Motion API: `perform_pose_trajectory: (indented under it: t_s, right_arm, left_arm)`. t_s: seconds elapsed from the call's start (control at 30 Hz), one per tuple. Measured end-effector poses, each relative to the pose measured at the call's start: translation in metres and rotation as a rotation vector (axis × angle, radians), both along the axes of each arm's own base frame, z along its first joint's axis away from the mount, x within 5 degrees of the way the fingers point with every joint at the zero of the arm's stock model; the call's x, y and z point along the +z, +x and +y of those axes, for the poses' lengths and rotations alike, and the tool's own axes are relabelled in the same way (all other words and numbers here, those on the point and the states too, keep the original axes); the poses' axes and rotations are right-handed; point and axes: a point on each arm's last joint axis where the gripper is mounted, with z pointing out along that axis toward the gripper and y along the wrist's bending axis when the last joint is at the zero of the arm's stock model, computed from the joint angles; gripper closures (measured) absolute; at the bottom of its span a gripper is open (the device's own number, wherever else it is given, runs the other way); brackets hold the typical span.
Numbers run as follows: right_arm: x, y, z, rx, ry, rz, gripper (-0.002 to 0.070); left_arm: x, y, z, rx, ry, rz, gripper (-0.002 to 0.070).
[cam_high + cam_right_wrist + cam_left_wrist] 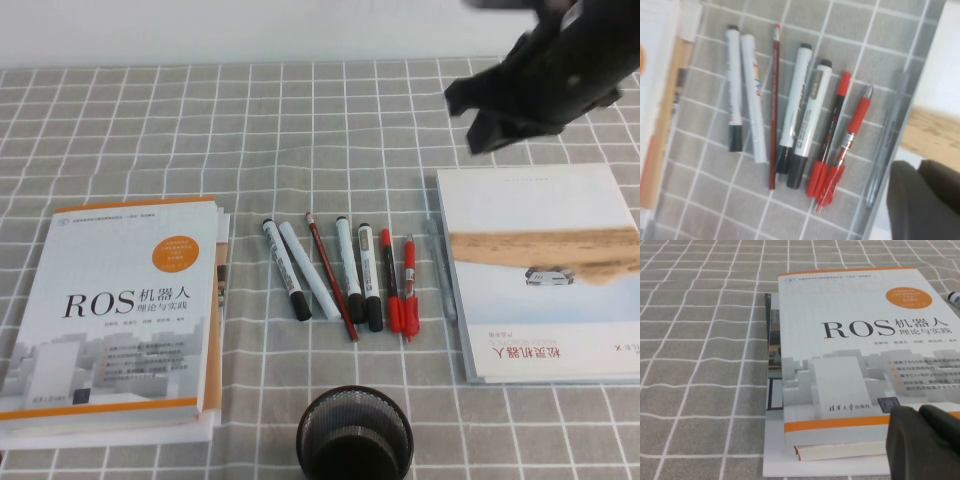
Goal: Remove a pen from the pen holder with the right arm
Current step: 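Take a marker out of the pen holder and lay it on the table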
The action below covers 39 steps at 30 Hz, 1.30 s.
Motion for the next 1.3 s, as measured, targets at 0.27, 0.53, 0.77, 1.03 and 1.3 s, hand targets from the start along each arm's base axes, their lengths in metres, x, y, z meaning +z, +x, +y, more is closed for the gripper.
perform_pose_trajectory:
  t_s: [0.27,0.53,0.77,1.03,1.3]
  right_arm:
    - [0.073,-0.061,-0.024,0.017,0.036,-0.148,0.0687]
    - [0.097,-0.130,-0.052,0.004,0.071,-0.237,0.0688]
    - [0.058,-0.185,-0.073,-0.032,0.096,-0.243,0.0688]
    - [0.008,-0.241,-0.097,-0.052,0.093,-0.272,0.0688]
    - [-0.064,-0.236,-0.102,-0.104,0.073,-0.359,0.0688]
  left_arm:
    - [0.000,0.000,0.000,0.000,0.000,0.000,0.0678]
    - [0.000,0.000,0.000,0.000,0.000,0.000,0.0678]
    - [0.000,0.000,0.000,0.000,0.000,0.000,0.0678]
    - [0.000,0.000,0.000,0.000,0.000,0.000,0.0678]
    - [0.000,0.000,0.000,0.000,0.000,0.000,0.0678]
